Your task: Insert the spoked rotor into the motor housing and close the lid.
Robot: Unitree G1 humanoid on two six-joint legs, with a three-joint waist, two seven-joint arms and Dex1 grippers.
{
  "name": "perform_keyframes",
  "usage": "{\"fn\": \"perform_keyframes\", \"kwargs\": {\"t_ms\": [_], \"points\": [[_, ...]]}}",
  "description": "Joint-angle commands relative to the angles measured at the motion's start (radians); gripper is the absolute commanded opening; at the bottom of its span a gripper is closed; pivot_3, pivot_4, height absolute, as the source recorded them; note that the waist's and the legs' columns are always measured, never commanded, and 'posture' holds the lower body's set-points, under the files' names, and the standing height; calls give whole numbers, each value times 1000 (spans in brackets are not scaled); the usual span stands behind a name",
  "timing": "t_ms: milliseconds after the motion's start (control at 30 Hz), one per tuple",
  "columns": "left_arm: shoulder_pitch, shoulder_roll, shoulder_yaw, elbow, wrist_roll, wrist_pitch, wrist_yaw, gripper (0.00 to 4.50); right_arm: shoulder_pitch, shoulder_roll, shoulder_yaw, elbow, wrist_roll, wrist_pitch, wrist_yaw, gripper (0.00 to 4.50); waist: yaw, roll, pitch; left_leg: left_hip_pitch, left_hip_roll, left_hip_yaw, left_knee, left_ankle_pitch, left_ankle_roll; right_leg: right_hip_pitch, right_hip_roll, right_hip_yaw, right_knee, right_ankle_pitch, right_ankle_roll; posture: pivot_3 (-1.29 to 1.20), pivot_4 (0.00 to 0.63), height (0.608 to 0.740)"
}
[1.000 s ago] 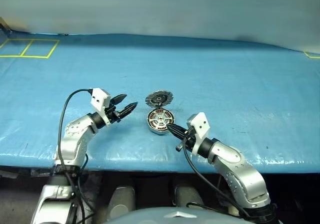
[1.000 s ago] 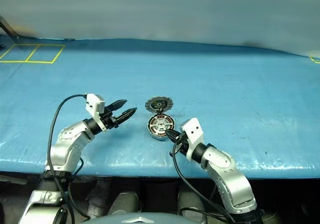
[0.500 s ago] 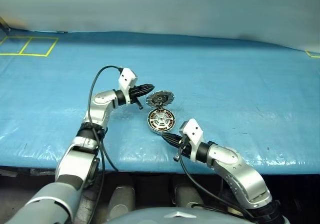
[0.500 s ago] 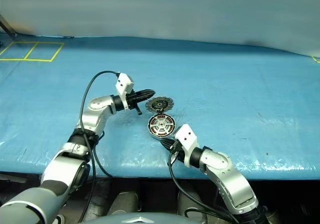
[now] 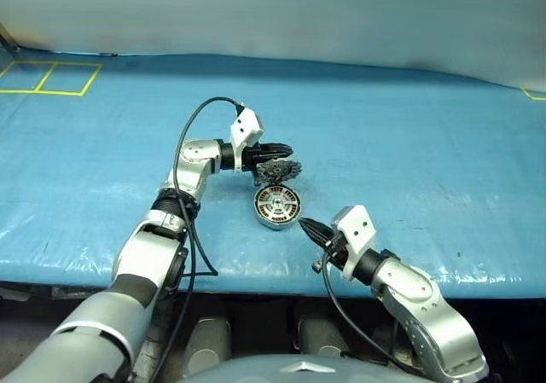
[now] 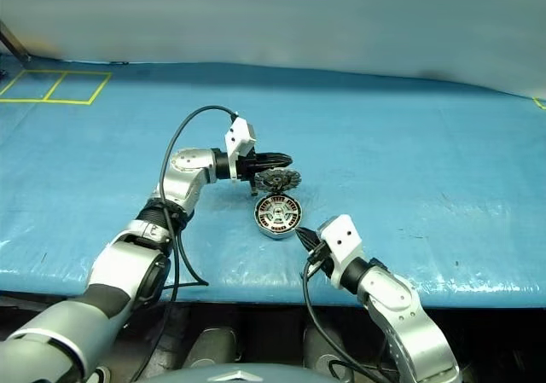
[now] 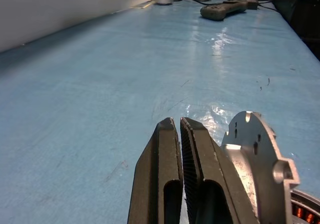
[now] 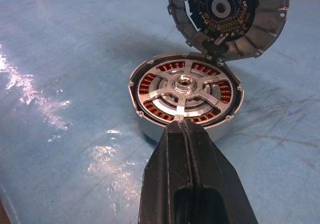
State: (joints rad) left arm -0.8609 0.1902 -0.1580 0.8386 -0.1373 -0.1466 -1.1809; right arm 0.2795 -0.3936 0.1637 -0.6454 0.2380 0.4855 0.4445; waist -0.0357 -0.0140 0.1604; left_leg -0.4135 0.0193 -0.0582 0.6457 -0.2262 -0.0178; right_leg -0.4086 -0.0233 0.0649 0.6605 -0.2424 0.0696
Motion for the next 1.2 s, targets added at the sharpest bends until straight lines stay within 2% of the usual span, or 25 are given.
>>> {"fn": "perform_keyframes", "kwargs": {"t_ms": [33,467,633,800,900,1033,1200], "points": [[47,-23,-51,-94,11,-28,-61,209,33,11,-24,-54,-3,-21,-33,0,0,0,0,0,0,0,0,0,0,0,0,0,0,0,0,0,150,740],[90,-18,-146,-114,106,-76,-77,209,80,-7,-75,-111,4,-11,-52,0,0,0,0,0,0,1,3,0,0,1,0,2,1,2,3,0,150,740],[90,26,-214,-78,218,-173,-38,209,58,-5,-54,-95,-7,-10,-58,0,0,0,0,1,0,1,3,0,0,1,0,2,1,2,3,0,150,740],[108,42,-232,-91,232,-189,-37,209,29,-7,-37,-80,-16,-7,-55,0,1,0,-1,3,0,1,4,0,0,4,0,2,1,2,3,0,150,740],[144,28,-180,-170,167,-208,3,209,-5,-9,-34,-68,-21,-1,-52,0,-2,2,-2,4,0,1,4,0,0,4,0,2,1,2,3,0,150,740],[200,20,-83,-408,-31,-24,-19,209,-47,9,-66,-75,36,46,-51,0,0,2,-2,1,0,0,4,0,0,2,0,2,2,2,3,0,150,740],[296,78,-34,-663,-141,130,-6,209,-100,-2,-62,-53,22,43,-47,0,-1,3,-2,0,0,0,3,0,0,1,0,2,2,3,1,0,150,740]]}}
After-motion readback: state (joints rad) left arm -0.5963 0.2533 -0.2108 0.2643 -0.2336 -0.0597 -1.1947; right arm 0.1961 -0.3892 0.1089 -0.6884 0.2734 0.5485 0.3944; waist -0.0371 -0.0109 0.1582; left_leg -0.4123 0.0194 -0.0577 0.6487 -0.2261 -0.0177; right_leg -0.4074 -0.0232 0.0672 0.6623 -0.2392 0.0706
